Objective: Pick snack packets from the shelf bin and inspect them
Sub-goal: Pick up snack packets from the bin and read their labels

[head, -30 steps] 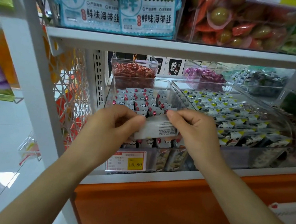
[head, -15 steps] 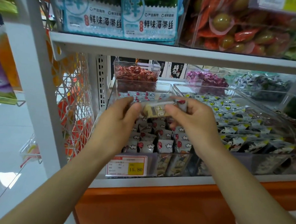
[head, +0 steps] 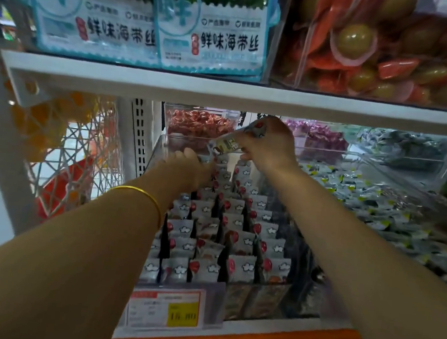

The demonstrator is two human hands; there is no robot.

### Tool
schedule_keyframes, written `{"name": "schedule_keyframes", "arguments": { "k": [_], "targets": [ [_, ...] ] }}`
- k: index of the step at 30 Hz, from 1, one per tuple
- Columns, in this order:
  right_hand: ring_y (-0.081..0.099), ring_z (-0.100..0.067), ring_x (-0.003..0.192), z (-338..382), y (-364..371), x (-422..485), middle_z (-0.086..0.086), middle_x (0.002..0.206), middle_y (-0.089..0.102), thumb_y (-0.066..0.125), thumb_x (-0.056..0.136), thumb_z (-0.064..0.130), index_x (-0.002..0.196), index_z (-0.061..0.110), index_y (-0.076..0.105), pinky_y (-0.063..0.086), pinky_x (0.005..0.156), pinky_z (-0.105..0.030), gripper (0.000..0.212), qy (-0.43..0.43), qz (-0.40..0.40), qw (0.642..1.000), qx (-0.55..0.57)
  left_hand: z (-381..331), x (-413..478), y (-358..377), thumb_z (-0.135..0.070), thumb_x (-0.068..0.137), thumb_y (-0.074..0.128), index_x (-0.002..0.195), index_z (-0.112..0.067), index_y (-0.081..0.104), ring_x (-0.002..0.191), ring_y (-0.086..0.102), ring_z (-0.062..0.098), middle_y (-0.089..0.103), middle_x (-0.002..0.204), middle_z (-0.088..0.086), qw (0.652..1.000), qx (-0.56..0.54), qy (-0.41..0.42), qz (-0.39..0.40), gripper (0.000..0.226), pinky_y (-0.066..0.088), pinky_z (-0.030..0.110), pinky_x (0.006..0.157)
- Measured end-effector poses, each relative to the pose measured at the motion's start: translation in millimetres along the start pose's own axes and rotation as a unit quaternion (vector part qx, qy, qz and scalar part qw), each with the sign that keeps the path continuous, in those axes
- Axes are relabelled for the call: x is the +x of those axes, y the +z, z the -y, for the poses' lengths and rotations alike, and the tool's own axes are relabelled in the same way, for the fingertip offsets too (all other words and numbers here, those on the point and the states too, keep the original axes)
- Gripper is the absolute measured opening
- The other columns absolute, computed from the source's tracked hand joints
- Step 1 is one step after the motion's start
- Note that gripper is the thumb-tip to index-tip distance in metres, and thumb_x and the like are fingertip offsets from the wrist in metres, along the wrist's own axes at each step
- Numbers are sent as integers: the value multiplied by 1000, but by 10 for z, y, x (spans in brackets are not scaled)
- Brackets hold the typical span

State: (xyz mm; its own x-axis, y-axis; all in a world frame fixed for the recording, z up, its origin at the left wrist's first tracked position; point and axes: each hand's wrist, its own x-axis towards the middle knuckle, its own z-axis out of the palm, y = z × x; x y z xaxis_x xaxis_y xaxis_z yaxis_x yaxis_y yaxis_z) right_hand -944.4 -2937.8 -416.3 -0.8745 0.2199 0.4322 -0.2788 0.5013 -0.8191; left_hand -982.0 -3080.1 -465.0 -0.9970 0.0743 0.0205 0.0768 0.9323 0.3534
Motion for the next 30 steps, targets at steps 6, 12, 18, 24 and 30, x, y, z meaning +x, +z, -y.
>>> {"name": "schedule_keyframes", "arguments": {
  "k": [6,12,18,24,30],
  "targets": [
    [63,-30,98,-24,199,173,-17,107,64,72,80,10,103,-4,59,55,83,-45,30,9,9,999,29,48,13,35,-67,88,22,141,-3,27,124,44,38,43,137,25,999,13,-24,28,83,37,49,104],
    [52,-6,77,67,567,286,3,87,58,72,80,14,100,5,63,38,58,2,25,-66,30,996,-56,26,-228,-8,-69,88,13,146,-4,15,130,35,40,33,145,26,995,79,-39,40,87,32,47,107],
    [52,-19,87,44,933,319,-6,94,55,73,77,17,97,6,56,37,69,-25,28,-150,105,962,-205,-23,-514,-89,-60,94,10,149,-6,5,140,17,39,14,154,22,984,161,-7,75,77,16,47,112],
    [53,-21,105,-42,1122,280,-3,106,63,54,91,26,103,15,66,41,94,-40,20,-178,225,897,-338,-40,-869,-208,-49,99,8,148,-1,6,144,7,33,11,155,19,946,321,32,33,69,2,44,116],
    [59,-19,101,108,782,56,-5,114,63,46,94,5,112,11,62,45,75,-17,25,-147,147,964,-168,178,-1382,-288,-44,99,6,146,-2,-11,143,-16,33,-15,154,20,942,333,49,-4,65,-5,46,116]
  ]
}}
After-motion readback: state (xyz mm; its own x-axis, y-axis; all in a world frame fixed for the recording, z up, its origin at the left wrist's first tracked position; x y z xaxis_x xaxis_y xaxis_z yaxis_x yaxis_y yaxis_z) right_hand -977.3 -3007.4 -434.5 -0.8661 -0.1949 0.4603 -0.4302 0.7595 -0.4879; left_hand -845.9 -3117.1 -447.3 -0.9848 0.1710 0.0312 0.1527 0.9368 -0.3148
